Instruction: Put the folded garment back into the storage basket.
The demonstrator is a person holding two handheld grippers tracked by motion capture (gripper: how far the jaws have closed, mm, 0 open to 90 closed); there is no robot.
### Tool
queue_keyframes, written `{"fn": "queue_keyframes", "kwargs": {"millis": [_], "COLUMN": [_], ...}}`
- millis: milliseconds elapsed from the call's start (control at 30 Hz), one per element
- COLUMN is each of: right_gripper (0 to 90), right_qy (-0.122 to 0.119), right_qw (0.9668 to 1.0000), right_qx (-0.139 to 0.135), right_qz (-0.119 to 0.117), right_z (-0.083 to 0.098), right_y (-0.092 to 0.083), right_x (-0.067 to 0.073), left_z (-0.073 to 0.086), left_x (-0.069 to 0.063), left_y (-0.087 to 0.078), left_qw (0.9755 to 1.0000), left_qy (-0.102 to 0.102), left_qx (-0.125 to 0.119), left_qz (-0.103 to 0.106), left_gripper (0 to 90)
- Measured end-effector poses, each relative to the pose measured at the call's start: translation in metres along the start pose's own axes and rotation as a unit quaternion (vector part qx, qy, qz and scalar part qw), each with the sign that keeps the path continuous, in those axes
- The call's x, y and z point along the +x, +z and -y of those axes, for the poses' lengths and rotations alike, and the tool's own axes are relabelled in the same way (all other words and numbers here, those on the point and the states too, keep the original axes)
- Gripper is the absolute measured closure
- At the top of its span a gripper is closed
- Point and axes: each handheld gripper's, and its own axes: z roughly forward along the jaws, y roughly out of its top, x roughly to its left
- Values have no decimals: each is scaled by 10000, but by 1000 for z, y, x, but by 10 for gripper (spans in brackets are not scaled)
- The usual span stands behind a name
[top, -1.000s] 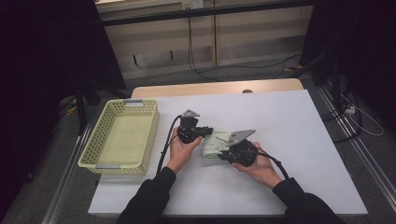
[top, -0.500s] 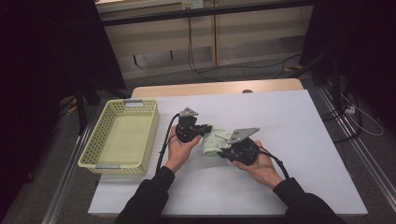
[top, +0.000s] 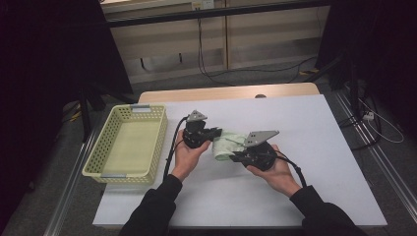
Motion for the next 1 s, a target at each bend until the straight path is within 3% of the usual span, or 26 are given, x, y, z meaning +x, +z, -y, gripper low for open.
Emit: {"fn": "queue_keyframes", "kwargs": {"millis": [1000], "right_gripper": [843], "right_qy": [-8], "right_qw": [9996], "right_qx": [-272], "right_qz": [-55], "right_z": [-18], "right_y": [-3], "right_x": [7], "left_z": [-10], "left_x": [4], "left_y": [-25], "left_qw": [9995], "left_qy": [-92], "left_qx": [-281], "left_qz": [-56], "left_gripper": [850]}}
